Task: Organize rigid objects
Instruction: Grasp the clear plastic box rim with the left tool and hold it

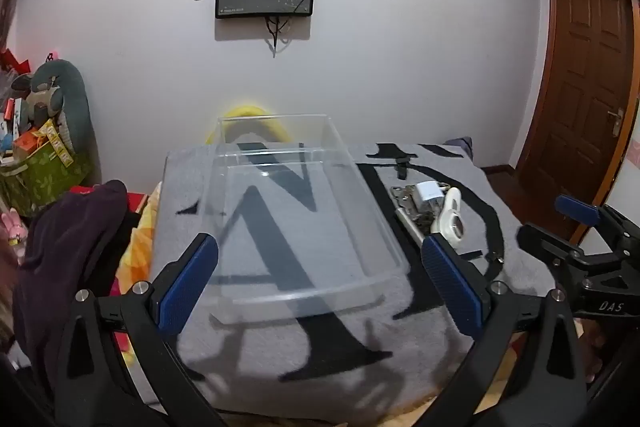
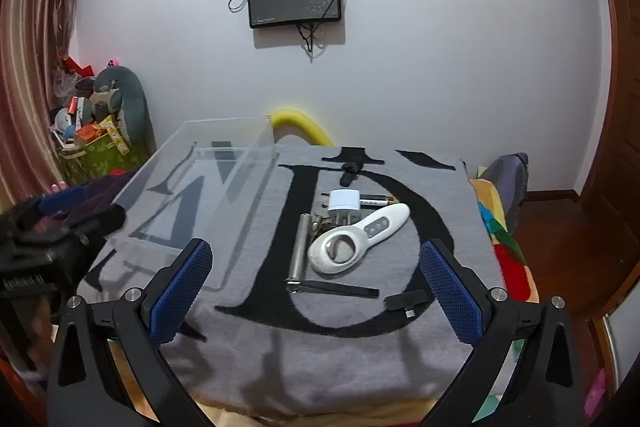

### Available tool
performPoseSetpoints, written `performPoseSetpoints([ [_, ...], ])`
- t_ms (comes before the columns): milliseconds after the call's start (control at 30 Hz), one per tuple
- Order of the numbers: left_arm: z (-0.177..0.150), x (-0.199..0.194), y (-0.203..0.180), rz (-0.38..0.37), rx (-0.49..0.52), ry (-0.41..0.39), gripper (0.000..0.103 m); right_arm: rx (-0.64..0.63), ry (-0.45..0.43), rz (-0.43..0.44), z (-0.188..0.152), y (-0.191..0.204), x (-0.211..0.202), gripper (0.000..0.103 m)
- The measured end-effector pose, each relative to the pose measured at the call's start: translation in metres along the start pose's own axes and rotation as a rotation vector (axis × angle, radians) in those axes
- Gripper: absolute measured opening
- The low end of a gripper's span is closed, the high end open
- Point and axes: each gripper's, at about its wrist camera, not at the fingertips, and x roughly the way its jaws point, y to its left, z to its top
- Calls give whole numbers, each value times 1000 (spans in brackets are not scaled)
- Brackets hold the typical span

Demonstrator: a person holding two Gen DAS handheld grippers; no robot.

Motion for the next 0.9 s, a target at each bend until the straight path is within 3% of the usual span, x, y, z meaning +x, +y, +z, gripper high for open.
performPoseSetpoints([
  [200,27,25,44,15,-12,89,103,32,48,14,7,-22,17,103],
  [367,30,46,71,-7,-70,153,101,75,98,4,17,-43,35,103],
  [467,34,72,90,2,-91,243,86,109,118,6,23,-59,45,103],
  [567,35,91,101,5,-105,274,82,134,133,3,29,-74,56,103],
  [733,32,127,112,6,-128,362,67,131,167,-5,36,-86,78,103],
  [900,23,156,122,-33,-187,412,42,63,202,4,44,-78,103,102],
])
